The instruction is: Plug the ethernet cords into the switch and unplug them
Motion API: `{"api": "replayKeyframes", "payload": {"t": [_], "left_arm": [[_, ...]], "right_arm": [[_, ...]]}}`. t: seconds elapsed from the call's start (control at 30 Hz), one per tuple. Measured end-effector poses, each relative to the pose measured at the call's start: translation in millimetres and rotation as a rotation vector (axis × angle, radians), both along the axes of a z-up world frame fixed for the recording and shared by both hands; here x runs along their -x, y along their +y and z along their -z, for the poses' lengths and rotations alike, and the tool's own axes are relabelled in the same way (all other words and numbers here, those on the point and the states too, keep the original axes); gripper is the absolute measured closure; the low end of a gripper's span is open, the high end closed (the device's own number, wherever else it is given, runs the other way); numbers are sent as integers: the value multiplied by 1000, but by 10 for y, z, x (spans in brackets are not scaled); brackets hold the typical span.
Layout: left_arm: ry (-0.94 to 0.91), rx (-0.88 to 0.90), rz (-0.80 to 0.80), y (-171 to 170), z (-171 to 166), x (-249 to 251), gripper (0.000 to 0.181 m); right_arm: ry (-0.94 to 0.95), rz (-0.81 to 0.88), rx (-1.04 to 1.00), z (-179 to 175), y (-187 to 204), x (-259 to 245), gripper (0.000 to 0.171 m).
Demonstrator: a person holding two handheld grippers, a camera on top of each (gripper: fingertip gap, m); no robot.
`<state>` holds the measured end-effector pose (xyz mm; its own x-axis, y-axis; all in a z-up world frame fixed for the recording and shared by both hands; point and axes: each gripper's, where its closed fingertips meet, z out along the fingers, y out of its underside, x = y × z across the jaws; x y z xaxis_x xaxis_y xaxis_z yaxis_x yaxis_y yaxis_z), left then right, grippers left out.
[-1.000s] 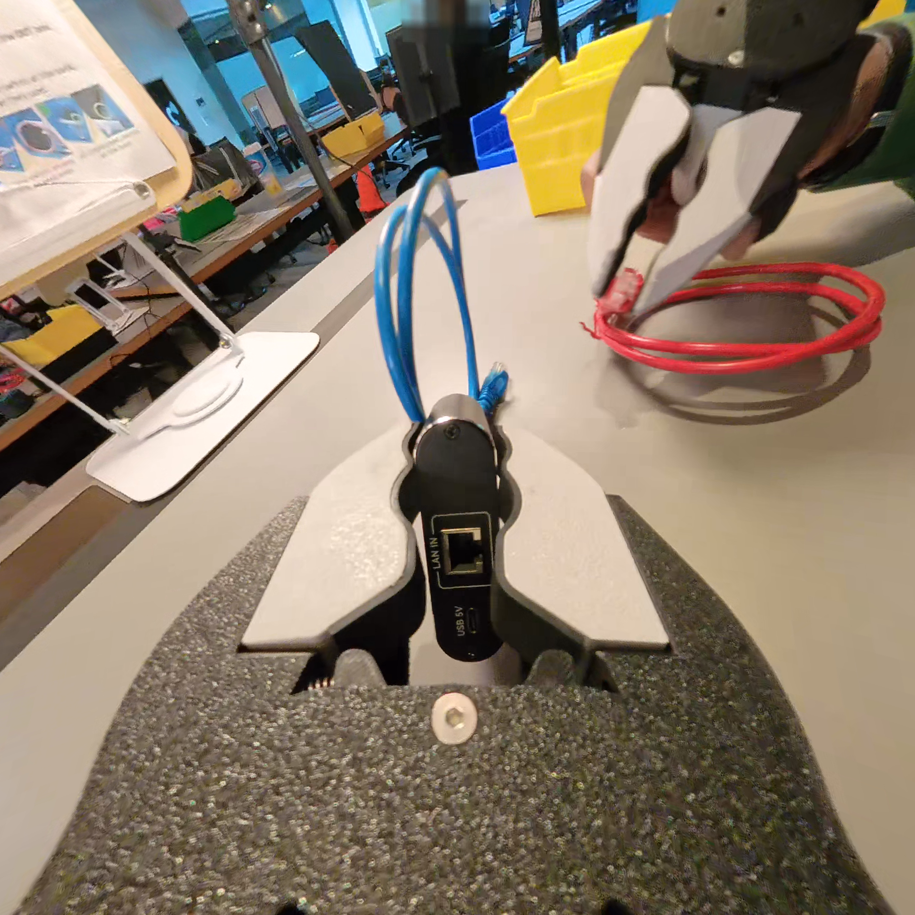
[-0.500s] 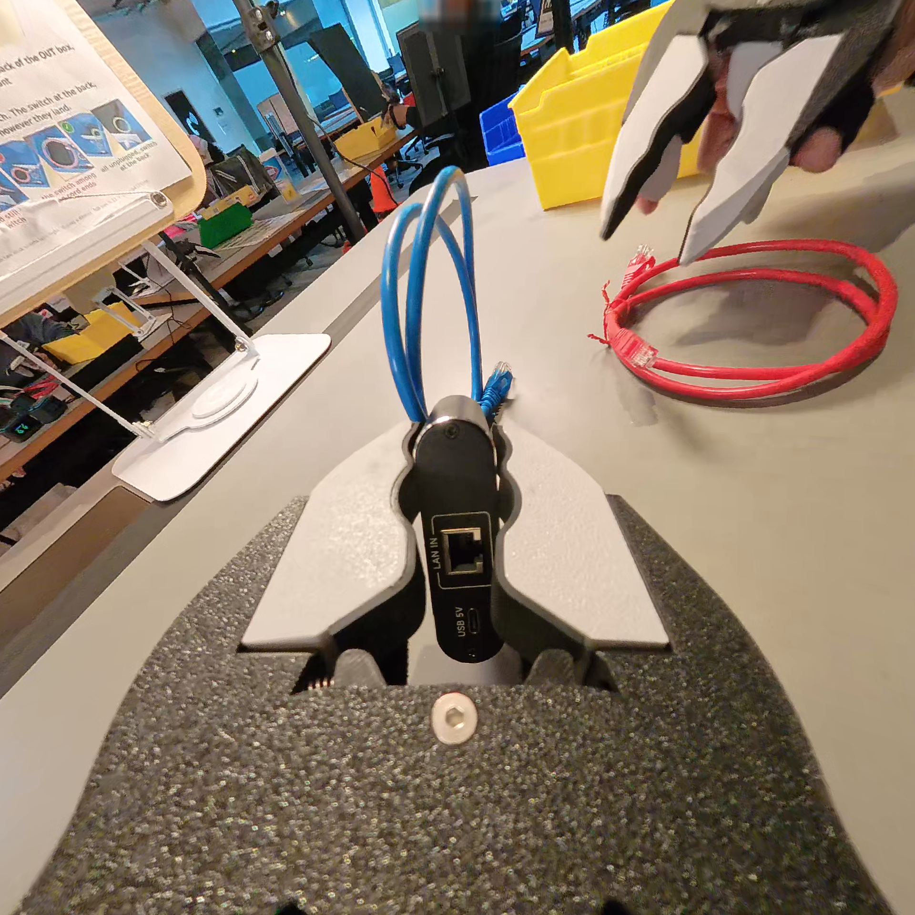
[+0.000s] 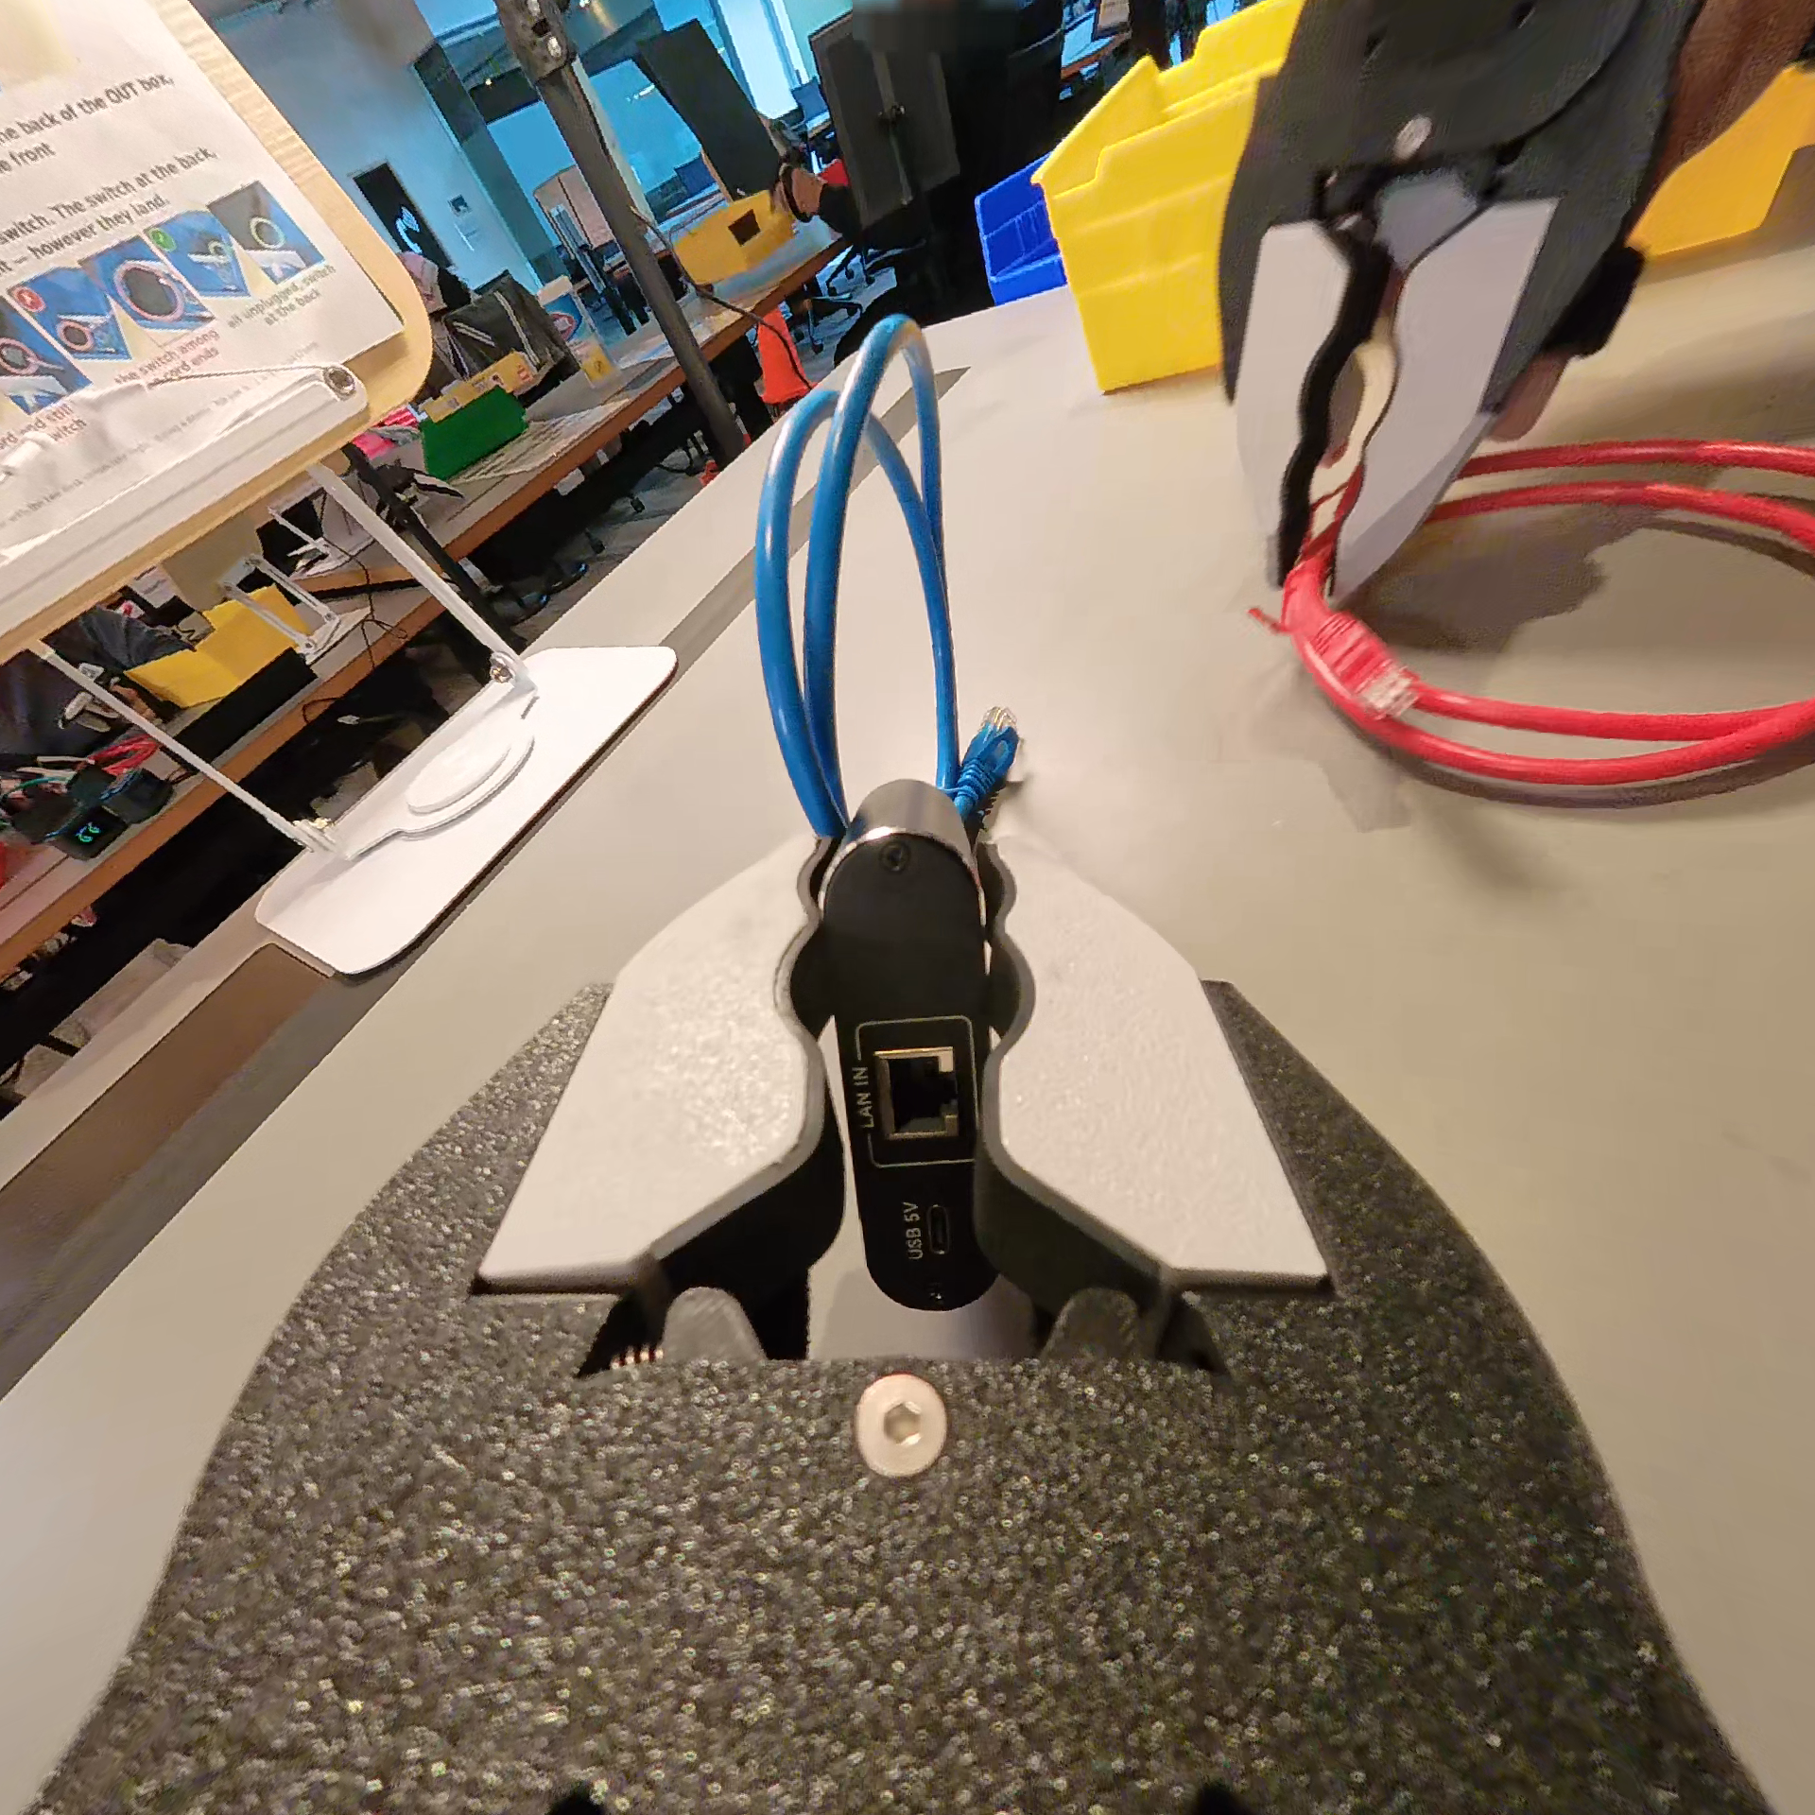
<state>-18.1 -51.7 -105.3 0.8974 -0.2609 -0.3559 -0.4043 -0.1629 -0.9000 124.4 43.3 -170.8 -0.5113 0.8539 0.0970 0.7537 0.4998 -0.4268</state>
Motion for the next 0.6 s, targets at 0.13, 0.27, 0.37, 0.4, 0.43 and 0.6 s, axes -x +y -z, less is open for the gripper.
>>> {"api": "replayKeyframes", "payload": {"t": [0.13, 0.27, 0.37, 0.4, 0.43, 0.6], "left_arm": [[4, 2, -2, 2, 6, -2, 154], [13, 9, -6, 9, 20, -5, 153], [20, 11, -8, 13, 27, -9, 153], [22, 11, -9, 14, 29, -9, 153], [23, 11, -10, 15, 31, -9, 153], [37, 13, -15, 19, 42, -12, 153]], "right_arm": [[211, 104, -28, -555, 63, -205, 159], [447, 303, -164, -1495, 599, -693, 158], [541, 497, -278, -2057, 1211, -1291, 158], [553, 553, -315, -2162, 1408, -1496, 158], [563, 601, -364, -2232, 1601, -1692, 158], [538, 724, -503, -2031, 2218, -2372, 157]]}}
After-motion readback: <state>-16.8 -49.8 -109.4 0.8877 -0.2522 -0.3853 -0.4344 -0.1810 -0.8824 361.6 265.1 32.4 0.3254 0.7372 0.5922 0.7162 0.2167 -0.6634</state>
